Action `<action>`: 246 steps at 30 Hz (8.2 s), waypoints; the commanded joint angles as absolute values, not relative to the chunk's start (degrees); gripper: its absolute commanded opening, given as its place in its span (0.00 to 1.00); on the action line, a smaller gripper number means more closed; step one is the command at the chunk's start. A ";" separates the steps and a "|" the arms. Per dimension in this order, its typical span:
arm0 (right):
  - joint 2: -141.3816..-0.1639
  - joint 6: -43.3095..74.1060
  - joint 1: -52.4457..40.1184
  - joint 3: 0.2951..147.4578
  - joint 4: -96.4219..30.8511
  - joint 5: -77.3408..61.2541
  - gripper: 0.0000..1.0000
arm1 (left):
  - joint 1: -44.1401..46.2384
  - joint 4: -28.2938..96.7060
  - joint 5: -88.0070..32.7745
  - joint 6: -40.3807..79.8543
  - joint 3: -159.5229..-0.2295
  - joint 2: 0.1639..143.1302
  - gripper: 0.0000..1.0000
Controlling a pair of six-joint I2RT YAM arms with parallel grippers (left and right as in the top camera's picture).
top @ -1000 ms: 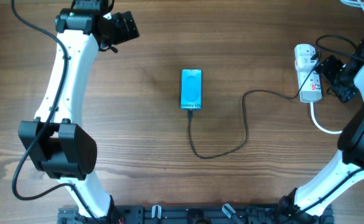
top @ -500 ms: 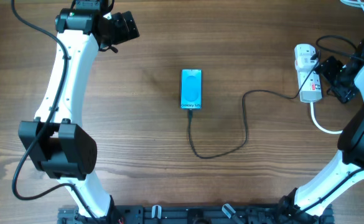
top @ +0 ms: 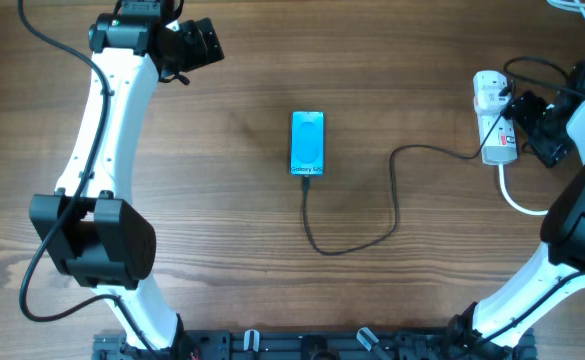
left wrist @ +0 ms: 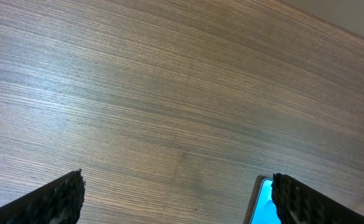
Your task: Plug charger to phone and switch on socket
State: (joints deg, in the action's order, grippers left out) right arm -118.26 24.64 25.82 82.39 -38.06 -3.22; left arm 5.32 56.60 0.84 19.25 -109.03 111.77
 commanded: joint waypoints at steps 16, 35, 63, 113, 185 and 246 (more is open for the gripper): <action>-68.01 28.64 24.62 77.78 -66.87 1.87 1.00 | 5.02 56.62 1.61 19.79 -108.77 111.96 1.00; -62.87 28.67 24.01 68.47 -66.67 -3.97 1.00 | 5.02 56.62 1.61 19.81 -108.77 111.96 1.00; -3.73 10.48 5.93 5.17 -4.40 -8.84 1.00 | 5.02 56.62 1.61 19.81 -108.77 111.96 1.00; -0.21 0.14 -1.32 0.30 0.03 -3.70 1.00 | 5.02 56.62 1.61 19.79 -108.77 111.96 1.00; -0.21 0.14 -1.32 0.30 0.03 -3.70 1.00 | -1.34 4.47 -1.41 -5.39 -0.32 0.16 1.00; -0.21 0.16 -1.32 0.30 0.03 -3.70 1.00 | -1.39 4.34 -0.56 -0.16 -0.32 0.16 1.00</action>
State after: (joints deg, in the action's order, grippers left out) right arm -0.67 -0.67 -1.04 0.43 -0.12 -4.43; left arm -1.76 4.12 -1.13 -0.78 -0.58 0.78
